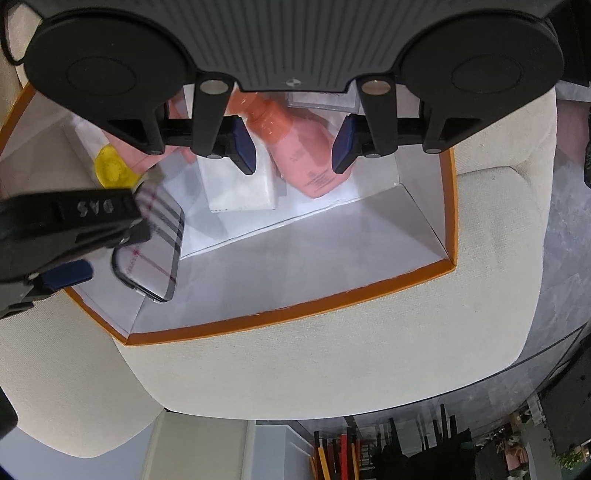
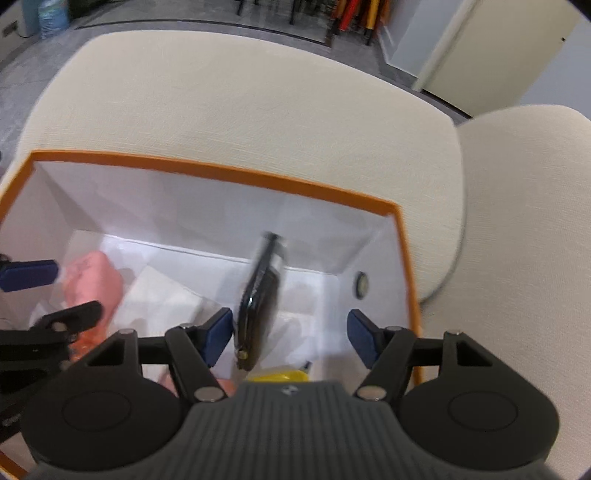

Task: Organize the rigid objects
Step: 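Open both tools to drop the plaid tin and lotion bottle into the shoebox, then withdraw both tools from the shoebox toward the remaining items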

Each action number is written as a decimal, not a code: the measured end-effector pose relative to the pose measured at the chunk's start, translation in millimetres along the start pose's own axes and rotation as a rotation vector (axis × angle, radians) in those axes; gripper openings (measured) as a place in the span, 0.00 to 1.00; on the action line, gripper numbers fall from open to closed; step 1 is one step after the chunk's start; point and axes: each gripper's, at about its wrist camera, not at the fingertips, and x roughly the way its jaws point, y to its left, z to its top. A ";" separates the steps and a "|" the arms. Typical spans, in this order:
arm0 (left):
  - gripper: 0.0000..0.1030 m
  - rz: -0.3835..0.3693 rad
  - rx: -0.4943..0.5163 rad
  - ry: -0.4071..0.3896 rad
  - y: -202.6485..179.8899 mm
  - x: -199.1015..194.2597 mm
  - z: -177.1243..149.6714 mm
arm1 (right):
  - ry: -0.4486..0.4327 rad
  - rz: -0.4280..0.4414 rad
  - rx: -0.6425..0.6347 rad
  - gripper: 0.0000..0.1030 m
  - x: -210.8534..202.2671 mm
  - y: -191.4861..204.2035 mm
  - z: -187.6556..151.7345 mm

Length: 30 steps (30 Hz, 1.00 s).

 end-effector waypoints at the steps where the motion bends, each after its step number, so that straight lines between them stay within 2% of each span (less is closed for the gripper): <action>1: 0.55 -0.001 -0.001 -0.001 0.9 -0.9 -0.4 | 0.002 -0.015 0.007 0.66 -0.1 -2.4 -0.4; 4: 0.55 -0.004 0.004 -0.001 -0.3 -1.7 -2.4 | 0.018 -0.060 0.024 0.58 3.3 -11.6 -1.2; 5: 0.55 -0.002 0.005 0.000 -0.8 -2.1 -2.8 | 0.021 -0.062 0.028 0.53 4.2 -13.9 -1.6; 7: 0.55 -0.002 0.005 -0.002 -1.3 -2.5 -2.3 | 0.020 -0.049 0.046 0.51 3.6 -18.7 -1.8; 14: 0.55 -0.001 0.002 -0.014 -1.8 -7.2 -0.4 | -0.055 -0.060 0.059 0.50 -11.1 -20.9 1.5; 30: 0.56 -0.010 0.009 -0.086 -1.7 -47.8 1.7 | -0.068 -0.046 0.051 0.53 -35.7 -20.7 -8.7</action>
